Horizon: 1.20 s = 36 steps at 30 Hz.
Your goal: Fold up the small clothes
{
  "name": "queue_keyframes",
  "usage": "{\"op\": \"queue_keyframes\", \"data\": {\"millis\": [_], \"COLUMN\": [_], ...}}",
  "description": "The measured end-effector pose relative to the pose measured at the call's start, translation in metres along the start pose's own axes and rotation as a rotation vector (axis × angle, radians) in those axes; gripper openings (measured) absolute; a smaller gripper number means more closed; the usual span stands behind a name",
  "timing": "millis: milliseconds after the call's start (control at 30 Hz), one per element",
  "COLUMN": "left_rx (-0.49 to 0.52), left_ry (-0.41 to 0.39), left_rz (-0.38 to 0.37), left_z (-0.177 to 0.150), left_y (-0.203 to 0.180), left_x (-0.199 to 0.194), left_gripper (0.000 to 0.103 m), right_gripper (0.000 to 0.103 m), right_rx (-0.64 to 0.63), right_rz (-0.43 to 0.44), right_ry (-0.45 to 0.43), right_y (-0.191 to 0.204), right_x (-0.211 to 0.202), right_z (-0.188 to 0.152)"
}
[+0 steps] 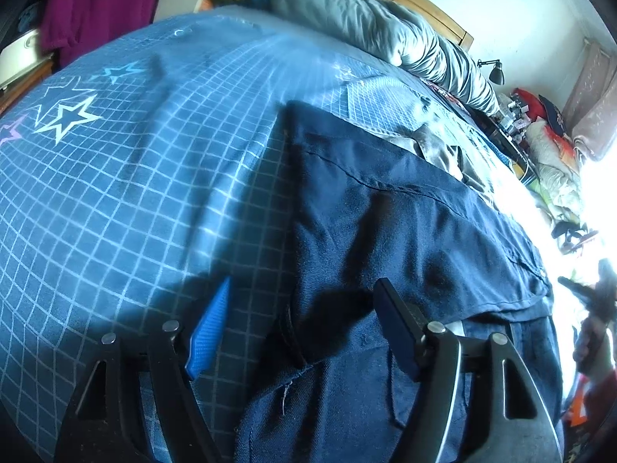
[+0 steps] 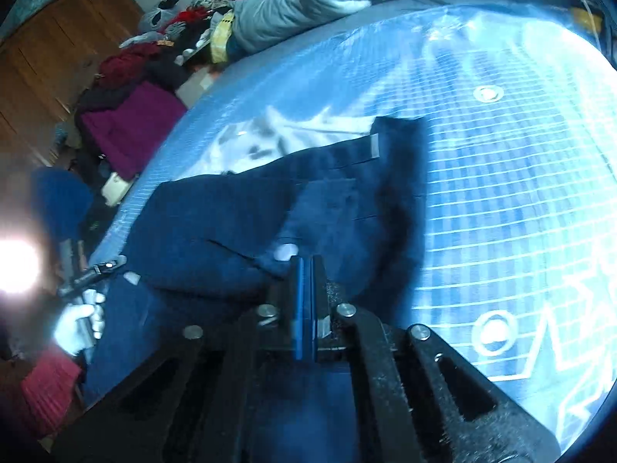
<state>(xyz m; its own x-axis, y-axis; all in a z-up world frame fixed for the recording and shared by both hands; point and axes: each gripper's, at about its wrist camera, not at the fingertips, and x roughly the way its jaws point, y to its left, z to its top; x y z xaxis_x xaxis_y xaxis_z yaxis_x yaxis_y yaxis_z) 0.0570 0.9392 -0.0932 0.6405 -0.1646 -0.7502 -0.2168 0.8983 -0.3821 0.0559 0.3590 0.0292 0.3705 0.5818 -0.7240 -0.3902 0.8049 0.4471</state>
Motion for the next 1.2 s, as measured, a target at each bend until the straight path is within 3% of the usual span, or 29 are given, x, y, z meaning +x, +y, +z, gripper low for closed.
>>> {"op": "queue_keyframes", "data": {"millis": [67,133,233,300,433,533,633,733,900,967,1100,1200], "left_rx": [0.004,0.003,-0.002,-0.004,-0.009,-0.031,-0.034,0.003,0.037,0.059,0.113,0.028], "left_ry": [0.001,0.001,0.002,0.003,0.006,0.001,0.002,0.011,0.024,0.029,0.038,0.026], "left_rz": [0.003,0.001,-0.016,-0.029,-0.044,-0.077,-0.079,-0.030,0.025,0.082,0.203,0.179], "left_z": [0.001,0.001,0.001,0.002,0.003,0.003,0.004,0.004,0.006,0.006,0.007,0.011], "left_y": [-0.002,-0.002,-0.001,-0.001,-0.001,0.006,0.006,-0.003,-0.011,-0.016,-0.019,0.007], "left_x": [0.001,0.001,0.002,0.003,0.004,0.002,0.003,0.006,0.009,0.009,0.008,-0.005], "left_gripper": [0.076,0.076,0.079,0.081,0.084,0.084,0.084,0.084,0.084,0.078,0.076,0.076], "right_gripper": [0.050,0.058,0.057,0.050,0.007,0.004,0.004,0.006,0.025,0.036,0.039,0.047], "right_rx": [0.021,0.059,0.081,0.068,0.059,0.049,0.071,0.035,-0.028,-0.032,-0.036,-0.042], "right_rz": [-0.007,0.004,0.010,0.021,0.052,0.073,0.046,-0.005,-0.076,-0.086,-0.093,-0.107], "right_ry": [-0.002,-0.004,0.023,0.050,0.076,0.049,0.050,0.092,0.032,0.000,-0.037,-0.052], "right_y": [0.003,0.000,-0.001,0.003,0.002,-0.002,-0.014,-0.013,0.003,0.005,0.004,0.001], "right_x": [0.007,0.011,0.024,0.033,0.042,0.027,0.022,0.031,0.016,0.004,-0.022,-0.045], "right_z": [0.000,-0.002,-0.005,-0.006,-0.004,-0.002,-0.002,-0.005,0.000,-0.001,-0.008,-0.018]}}
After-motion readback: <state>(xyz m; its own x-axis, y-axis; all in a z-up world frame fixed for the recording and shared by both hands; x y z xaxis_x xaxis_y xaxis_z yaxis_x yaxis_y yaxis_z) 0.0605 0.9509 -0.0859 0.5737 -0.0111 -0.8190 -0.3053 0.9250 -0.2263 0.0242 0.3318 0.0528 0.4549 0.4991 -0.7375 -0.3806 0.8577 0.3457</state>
